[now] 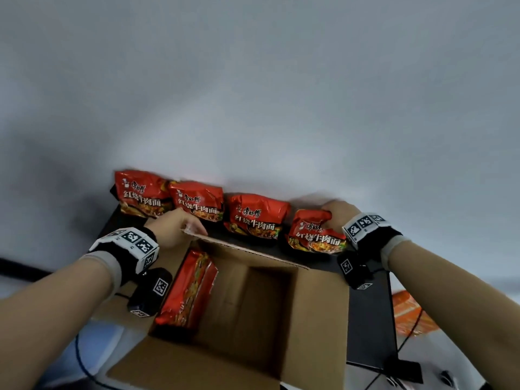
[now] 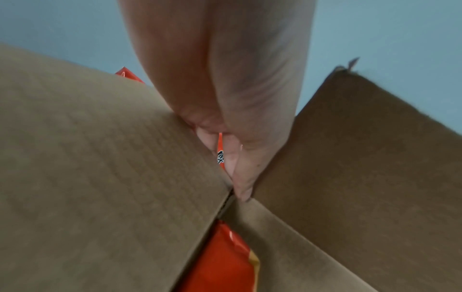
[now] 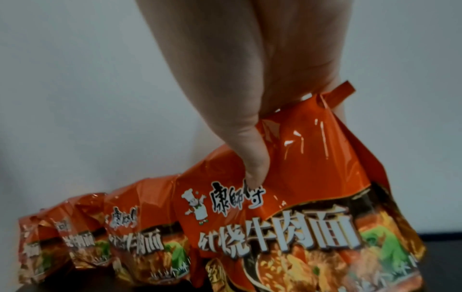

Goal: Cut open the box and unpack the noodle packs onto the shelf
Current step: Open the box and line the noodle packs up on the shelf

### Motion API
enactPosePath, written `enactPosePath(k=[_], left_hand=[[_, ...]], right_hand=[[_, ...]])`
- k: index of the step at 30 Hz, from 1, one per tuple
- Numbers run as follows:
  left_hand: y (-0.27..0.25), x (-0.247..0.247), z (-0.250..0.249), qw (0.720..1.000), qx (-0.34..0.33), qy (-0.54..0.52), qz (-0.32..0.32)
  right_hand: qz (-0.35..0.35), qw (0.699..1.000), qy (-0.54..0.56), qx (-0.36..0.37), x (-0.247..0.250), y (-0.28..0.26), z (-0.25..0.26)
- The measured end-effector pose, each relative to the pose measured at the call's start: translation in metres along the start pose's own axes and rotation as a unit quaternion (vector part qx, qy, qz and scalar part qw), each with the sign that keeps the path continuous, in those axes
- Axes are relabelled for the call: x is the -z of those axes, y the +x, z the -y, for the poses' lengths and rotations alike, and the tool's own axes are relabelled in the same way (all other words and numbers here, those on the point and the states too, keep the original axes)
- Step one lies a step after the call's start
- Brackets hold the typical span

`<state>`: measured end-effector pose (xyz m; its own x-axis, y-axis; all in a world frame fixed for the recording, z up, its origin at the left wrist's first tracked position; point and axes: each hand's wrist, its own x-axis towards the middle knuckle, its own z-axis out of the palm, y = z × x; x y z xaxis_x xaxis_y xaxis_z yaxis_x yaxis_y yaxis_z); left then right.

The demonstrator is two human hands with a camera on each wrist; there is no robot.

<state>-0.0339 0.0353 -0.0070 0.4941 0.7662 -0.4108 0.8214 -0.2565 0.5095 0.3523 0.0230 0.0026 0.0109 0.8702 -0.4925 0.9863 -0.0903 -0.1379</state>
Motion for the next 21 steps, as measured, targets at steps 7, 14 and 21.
enactPosePath(k=[7, 14, 21], left_hand=[[0.003, -0.003, -0.012, 0.999, 0.028, -0.001, 0.025], [0.011, 0.003, -0.010, 0.995, 0.021, -0.059, 0.081], [0.017, 0.013, -0.013, 0.992, 0.058, -0.038, 0.106]], right_hand=[[-0.014, 1.000, -0.014, -0.007, -0.015, 0.012, -0.005], [-0.099, 0.994, 0.000, -0.050, 0.027, -0.014, -0.009], [-0.036, 0.970, 0.235, 0.042, 0.102, -0.133, 0.075]])
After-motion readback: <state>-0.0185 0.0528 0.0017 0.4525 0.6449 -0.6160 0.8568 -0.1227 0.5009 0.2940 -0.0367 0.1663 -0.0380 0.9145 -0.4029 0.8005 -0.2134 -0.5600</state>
